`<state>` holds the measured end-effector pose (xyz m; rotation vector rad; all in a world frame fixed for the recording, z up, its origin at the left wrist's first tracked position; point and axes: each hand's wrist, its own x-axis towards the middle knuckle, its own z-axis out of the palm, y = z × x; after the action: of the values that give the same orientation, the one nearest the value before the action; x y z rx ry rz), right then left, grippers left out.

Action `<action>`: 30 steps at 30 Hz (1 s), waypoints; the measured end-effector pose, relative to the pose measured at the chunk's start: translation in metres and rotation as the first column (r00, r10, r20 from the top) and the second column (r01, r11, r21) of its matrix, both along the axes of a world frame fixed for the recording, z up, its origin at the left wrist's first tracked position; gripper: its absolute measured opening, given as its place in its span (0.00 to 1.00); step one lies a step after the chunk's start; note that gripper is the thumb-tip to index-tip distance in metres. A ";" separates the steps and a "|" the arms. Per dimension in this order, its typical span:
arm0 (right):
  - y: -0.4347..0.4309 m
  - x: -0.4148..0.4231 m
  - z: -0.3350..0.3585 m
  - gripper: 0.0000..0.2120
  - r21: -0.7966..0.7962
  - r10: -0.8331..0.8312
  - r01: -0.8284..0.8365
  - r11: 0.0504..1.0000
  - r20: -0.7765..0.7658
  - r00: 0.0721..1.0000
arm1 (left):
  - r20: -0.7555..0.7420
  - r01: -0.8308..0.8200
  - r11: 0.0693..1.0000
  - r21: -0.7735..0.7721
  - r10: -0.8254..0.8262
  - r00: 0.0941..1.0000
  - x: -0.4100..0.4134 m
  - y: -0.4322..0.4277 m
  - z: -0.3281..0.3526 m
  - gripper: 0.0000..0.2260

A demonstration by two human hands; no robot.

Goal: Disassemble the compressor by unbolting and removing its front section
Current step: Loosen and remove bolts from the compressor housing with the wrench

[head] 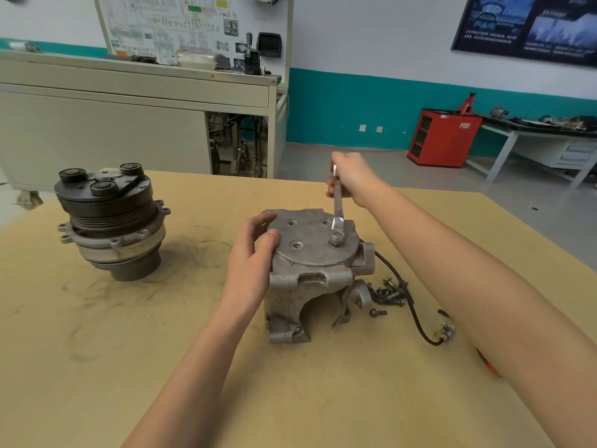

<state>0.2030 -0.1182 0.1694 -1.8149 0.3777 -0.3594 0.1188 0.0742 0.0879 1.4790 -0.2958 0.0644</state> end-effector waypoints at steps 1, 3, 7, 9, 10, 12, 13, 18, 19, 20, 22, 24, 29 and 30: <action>0.009 0.007 0.002 0.15 -0.302 -0.015 0.014 0.953 -0.002 1.000 | 0.000 0.002 1.000 -0.002 -0.002 1.000 0.000 0.000 0.000 0.12; 0.026 0.017 0.007 0.14 -0.713 0.042 -0.050 0.699 -0.029 0.999 | 0.008 -0.001 1.000 0.003 0.001 1.000 0.000 0.001 0.000 0.12; 0.054 0.023 0.012 0.11 -0.994 0.106 -0.106 0.031 -0.102 0.989 | 0.032 0.001 1.000 0.025 -0.002 0.999 0.001 0.001 -0.001 0.11; 0.075 0.018 0.018 0.15 -0.990 0.141 -0.079 -0.118 -0.096 0.985 | 0.038 -0.005 1.000 0.028 0.004 0.999 0.002 0.000 -0.001 0.12; 0.088 0.013 0.021 0.17 -0.981 0.165 -0.075 -0.176 -0.105 0.981 | 0.039 -0.008 1.000 0.028 0.006 0.999 0.002 0.001 -0.002 0.12; 0.115 0.002 0.025 0.19 -0.957 0.217 -0.067 -0.282 -0.132 0.967 | 0.046 -0.003 1.000 0.031 0.001 0.999 0.003 0.000 -0.002 0.12; 0.128 -0.007 0.027 0.18 -0.944 0.244 -0.063 -0.324 -0.147 0.959 | 0.049 0.000 0.999 0.034 -0.002 0.999 0.003 0.000 -0.002 0.12; 0.173 -0.069 0.026 0.15 -0.904 0.446 0.052 -0.423 -0.158 0.881 | 0.058 -0.038 0.999 0.030 0.036 0.998 0.002 0.001 -0.003 0.03; 0.176 -0.087 0.025 0.14 -0.908 0.488 0.069 -0.412 -0.156 0.859 | 0.090 -0.034 0.998 0.048 0.030 0.996 0.002 0.002 -0.004 0.02; 0.177 -0.107 0.023 0.13 -0.905 0.501 0.065 -0.420 -0.172 0.848 | 0.121 -0.029 0.998 0.060 0.021 0.992 0.000 0.000 -0.006 0.05; 0.170 -0.145 0.016 0.08 -0.896 0.459 0.037 -0.443 -0.191 0.868 | 0.164 -0.051 0.999 0.017 0.048 0.985 -0.008 -0.008 -0.009 0.09; 0.150 -0.178 0.007 0.03 -0.920 0.457 0.146 -0.363 -0.040 0.888 | 0.199 -0.146 0.987 -0.073 0.158 0.967 -0.013 -0.015 -0.010 0.10; 0.079 -0.238 -0.018 0.13 -0.914 0.656 0.390 0.113 0.363 0.661 | 0.060 0.012 1.000 -0.012 -0.011 0.998 0.001 -0.001 -0.003 0.12; 0.064 -0.243 -0.021 0.16 -0.906 0.641 0.375 0.197 0.408 0.650 | 0.039 0.020 1.000 -0.015 -0.020 0.999 0.002 0.001 -0.004 0.12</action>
<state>-0.0399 -0.0539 0.1480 -2.6512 -0.9746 -1.4629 0.1204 0.0755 0.0840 1.4601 -0.3408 0.0793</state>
